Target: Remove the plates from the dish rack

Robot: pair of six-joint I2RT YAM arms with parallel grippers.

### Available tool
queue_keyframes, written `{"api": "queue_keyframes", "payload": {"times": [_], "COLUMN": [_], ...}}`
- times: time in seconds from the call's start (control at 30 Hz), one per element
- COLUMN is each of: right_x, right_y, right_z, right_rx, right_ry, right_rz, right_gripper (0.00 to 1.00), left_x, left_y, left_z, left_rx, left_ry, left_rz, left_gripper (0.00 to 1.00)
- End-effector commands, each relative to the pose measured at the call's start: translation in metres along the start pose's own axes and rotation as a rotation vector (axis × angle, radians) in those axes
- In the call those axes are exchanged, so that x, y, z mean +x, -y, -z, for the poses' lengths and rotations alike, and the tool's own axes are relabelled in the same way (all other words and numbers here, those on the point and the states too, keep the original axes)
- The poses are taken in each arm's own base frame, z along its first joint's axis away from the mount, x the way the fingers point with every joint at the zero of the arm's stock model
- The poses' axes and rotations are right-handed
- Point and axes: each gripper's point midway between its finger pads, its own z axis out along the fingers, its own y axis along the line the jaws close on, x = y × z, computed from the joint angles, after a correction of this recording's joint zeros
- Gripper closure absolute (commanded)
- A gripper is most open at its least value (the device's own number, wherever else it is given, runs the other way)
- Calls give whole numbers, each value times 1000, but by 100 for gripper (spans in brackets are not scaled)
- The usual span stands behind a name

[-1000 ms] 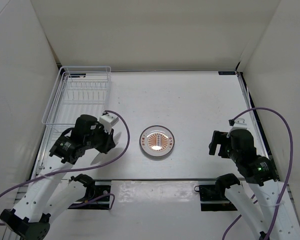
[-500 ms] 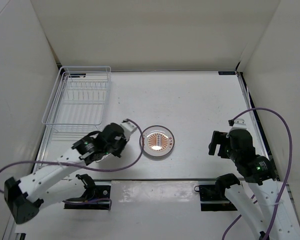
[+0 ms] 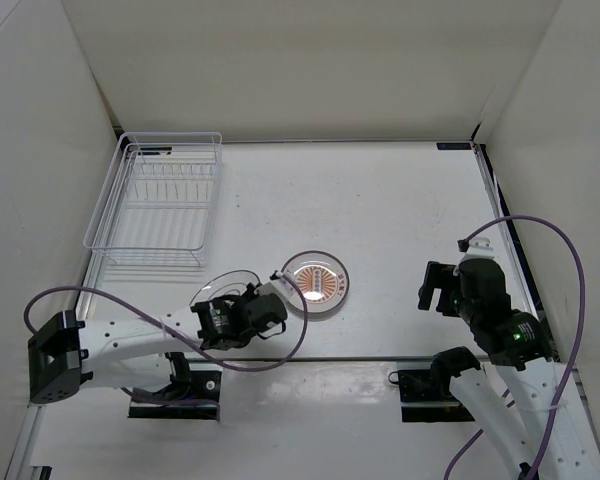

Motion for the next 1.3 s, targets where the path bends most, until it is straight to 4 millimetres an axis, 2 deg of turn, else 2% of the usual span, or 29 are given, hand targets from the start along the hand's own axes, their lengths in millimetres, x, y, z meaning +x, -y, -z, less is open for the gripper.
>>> {"api": "queue_keyframes", "payload": {"times": [0.0, 0.1, 0.13, 0.17, 0.23, 0.27, 0.3, 0.4, 0.43, 0.47, 0.57, 0.6, 0.63, 0.67, 0.73, 0.77, 0.87, 0.9, 0.93, 0.97, 1.0, 1.03, 1.07, 1.1, 1.13, 1.17, 1.2, 1.23, 1.27], "right_x": [-9, -8, -9, -9, -9, -9, -8, -9, -8, -8, -8, -8, -8, -8, -8, -8, -8, -8, -8, -9, -8, -9, -9, -9, -8, -10, -9, -13, -17], "right_y": [-2, -1, -2, -2, -1, -1, -1, -2, -2, -2, -1, -1, -2, -2, -2, -1, -3, -3, -3, -4, -4, -4, -3, -3, -4, -5, -6, -12, -14], "right_z": [-1, -1, -1, -1, 0, -1, -1, -2, -2, -2, -1, -2, -2, -2, -2, -3, -2, -1, -2, -1, 0, 0, 0, 0, 0, 1, 2, 7, 9], "right_rx": [-6, -4, -5, -6, -4, -3, 0, -2, -4, -4, -1, -1, -2, -4, 1, 3, -5, -6, -6, -9, -9, -12, -7, -7, -10, -10, -15, -47, -57], "right_ry": [41, 39, 45, 43, 46, 42, 39, 30, 26, 31, 30, 30, 31, 29, 26, 25, 21, 24, 18, 18, 17, 21, 19, 16, 10, -1, -17, -17, -25], "right_rz": [0, 0, 0, -2, -3, -6, -2, 1, -2, 0, -1, -2, -3, -2, -2, -6, 0, -4, -2, -1, -2, 0, -2, 1, 0, 6, 7, 14, 20], "right_gripper": [10, 10, 10, 10, 10, 10, 10, 10, 10, 10, 10, 10, 10, 10, 10, 10, 10, 10, 10, 10, 10, 10, 10, 10, 10, 10, 10, 10, 10], "left_x": [15, 30, 50, 44, 53, 48, 39, 35, 44, 37, 40, 40, 36, 37, 27, 26, 10, -4, -9, -17, -39, -47, -69, -70, -77, -77, -88, -92, -99], "left_y": [12, 25, 32, 41, 52, 53, 59, 64, 68, 73, 84, 82, 87, 84, 80, 76, 74, 75, 60, 56, 49, 40, 25, 29, 22, 28, 12, 14, 10], "left_z": [-4, -11, -18, -21, -26, -27, -24, -27, -33, -32, -37, -37, -35, -33, -27, -23, -11, -3, 6, 12, 30, 37, 52, 58, 60, 63, 79, 81, 96], "left_rx": [-24, -20, -18, -11, -29, -49, -58, -126, -142, -140, -157, -175, -173, -193, -234, -248, -242, -228, -257, -260, -229, -243, -208, -143, -111, -15, 94, 151, 229], "left_ry": [8, 2, -32, 11, -8, 11, 48, 43, 11, 17, -9, -10, 9, 7, 46, 47, 95, 122, 125, 138, 192, 208, 268, 260, 263, 252, 314, 355, 420], "left_rz": [75, 81, 26, 36, -1, -7, -29, -70, -94, -90, -120, -128, -132, -148, -117, -116, -104, -66, -81, -93, -27, -58, 19, 7, -8, 5, 82, 107, 150], "left_gripper": [100, 100, 100, 100, 100, 100, 98, 90, 87, 86, 82, 76, 43, 25, 3, 0, 0, 0, 0, 0, 0, 0, 0, 0, 0, 0, 0, 0, 0]}}
